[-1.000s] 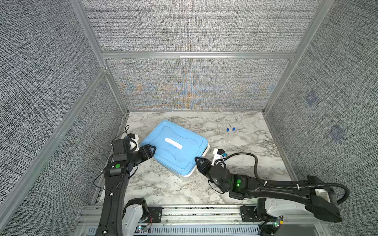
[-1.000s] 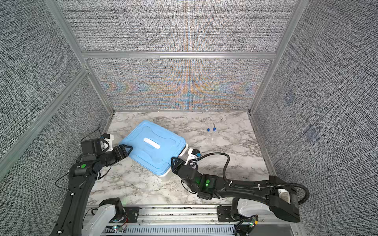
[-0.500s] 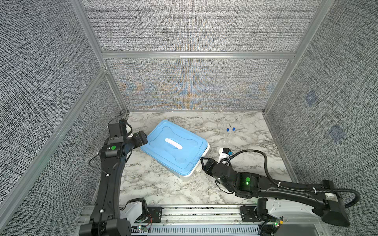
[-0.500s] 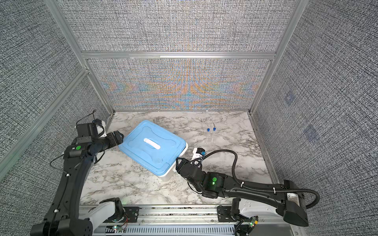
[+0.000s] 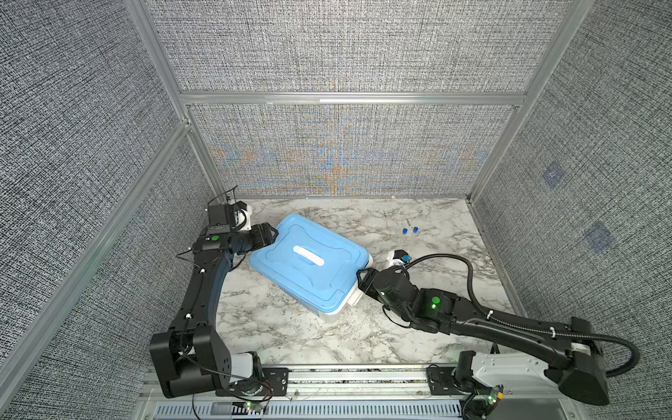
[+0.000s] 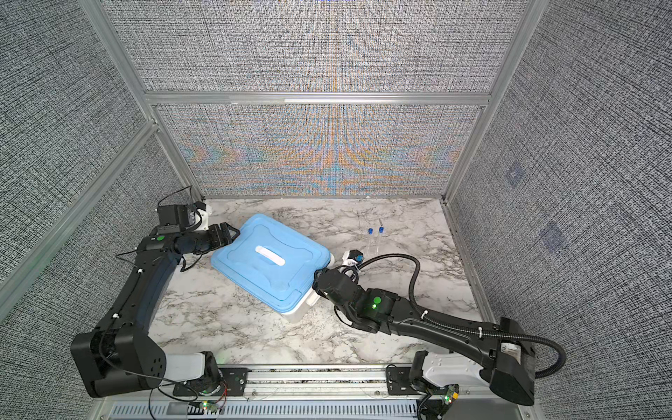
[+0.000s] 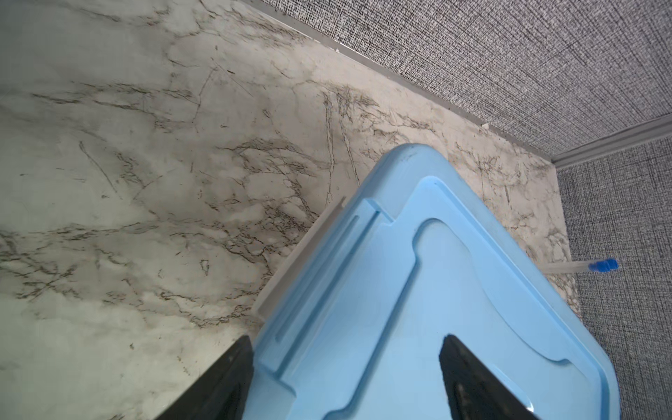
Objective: Organize the chemistry lab equipment
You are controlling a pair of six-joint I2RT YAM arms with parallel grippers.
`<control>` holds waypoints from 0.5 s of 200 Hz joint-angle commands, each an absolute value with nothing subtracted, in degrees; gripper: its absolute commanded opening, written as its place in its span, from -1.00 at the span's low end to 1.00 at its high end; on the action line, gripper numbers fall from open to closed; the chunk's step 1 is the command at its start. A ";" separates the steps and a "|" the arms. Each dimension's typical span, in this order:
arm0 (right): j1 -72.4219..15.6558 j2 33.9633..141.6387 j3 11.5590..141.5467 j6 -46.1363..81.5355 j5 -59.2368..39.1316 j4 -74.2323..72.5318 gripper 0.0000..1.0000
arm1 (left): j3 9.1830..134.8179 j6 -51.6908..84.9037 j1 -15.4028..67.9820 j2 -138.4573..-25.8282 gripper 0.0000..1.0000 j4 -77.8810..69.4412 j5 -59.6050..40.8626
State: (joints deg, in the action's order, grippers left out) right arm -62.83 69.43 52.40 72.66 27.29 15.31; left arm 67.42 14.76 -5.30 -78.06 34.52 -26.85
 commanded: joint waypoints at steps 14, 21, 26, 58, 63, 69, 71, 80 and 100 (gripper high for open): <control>-60.08 72.04 54.17 70.26 23.71 16.05 0.40 | 66.24 11.51 -4.68 -79.31 0.64 34.92 -29.90; -59.56 72.31 54.04 70.37 23.03 15.12 0.40 | 65.45 11.76 -4.30 -78.82 0.64 34.07 -30.79; -59.19 72.54 53.84 70.51 22.70 14.95 0.40 | 64.80 11.78 -3.89 -78.47 0.64 33.57 -31.71; -56.40 74.65 55.19 68.41 19.66 14.70 0.32 | 64.31 11.75 -0.76 -77.27 0.64 34.31 -33.62; -55.90 75.01 55.18 68.15 18.89 14.32 0.30 | 64.46 11.85 -0.45 -77.30 0.64 34.95 -33.35; -55.52 75.36 55.34 67.82 18.15 14.16 0.28 | 64.51 12.06 -0.23 -77.18 0.63 35.67 -32.69; -55.34 75.49 55.41 67.80 17.94 14.15 0.27 | 64.51 12.13 -0.19 -77.11 0.63 35.88 -32.39; -54.83 76.07 55.80 66.95 17.20 14.22 0.24 | 64.26 12.37 0.00 -76.81 0.62 36.60 -31.54; -53.91 76.65 56.60 64.69 16.66 14.94 0.14 | 62.68 13.46 0.40 -75.79 0.61 37.09 -31.63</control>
